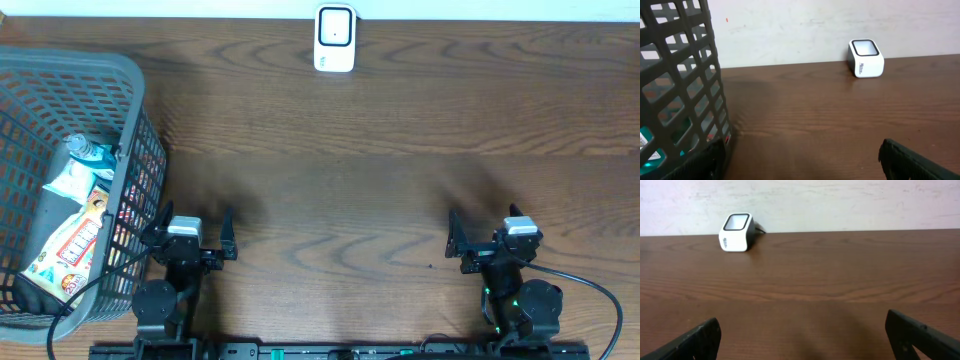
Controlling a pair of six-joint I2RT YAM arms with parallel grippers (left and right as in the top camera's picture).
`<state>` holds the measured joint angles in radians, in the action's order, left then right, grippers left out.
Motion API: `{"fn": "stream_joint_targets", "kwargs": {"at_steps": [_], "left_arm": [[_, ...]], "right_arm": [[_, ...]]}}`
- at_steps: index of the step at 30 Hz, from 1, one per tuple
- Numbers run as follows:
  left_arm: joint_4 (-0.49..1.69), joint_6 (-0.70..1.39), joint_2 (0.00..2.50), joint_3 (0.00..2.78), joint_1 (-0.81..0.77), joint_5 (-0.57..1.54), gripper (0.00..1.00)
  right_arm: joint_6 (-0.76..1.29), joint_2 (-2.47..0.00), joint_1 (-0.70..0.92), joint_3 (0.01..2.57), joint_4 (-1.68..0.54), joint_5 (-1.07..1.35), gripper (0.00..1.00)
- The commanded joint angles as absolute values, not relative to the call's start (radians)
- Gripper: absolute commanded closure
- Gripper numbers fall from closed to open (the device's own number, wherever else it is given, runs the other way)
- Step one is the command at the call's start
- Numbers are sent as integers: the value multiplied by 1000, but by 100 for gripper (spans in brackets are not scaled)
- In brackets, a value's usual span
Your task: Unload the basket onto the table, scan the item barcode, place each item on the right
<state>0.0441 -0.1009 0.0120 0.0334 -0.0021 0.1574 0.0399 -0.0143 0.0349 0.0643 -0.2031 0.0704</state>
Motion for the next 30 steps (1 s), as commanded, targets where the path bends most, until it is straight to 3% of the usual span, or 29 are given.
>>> {"fn": "stream_joint_targets", "kwargs": {"at_steps": [1, 30], "left_arm": [[58, -85, 4, 4, -6, 157, 2], [56, -86, 4, 4, -6, 129, 2]], "right_arm": [[27, -6, 46, 62, -206, 59, 1], [27, -6, 46, 62, -206, 59, 1]]}}
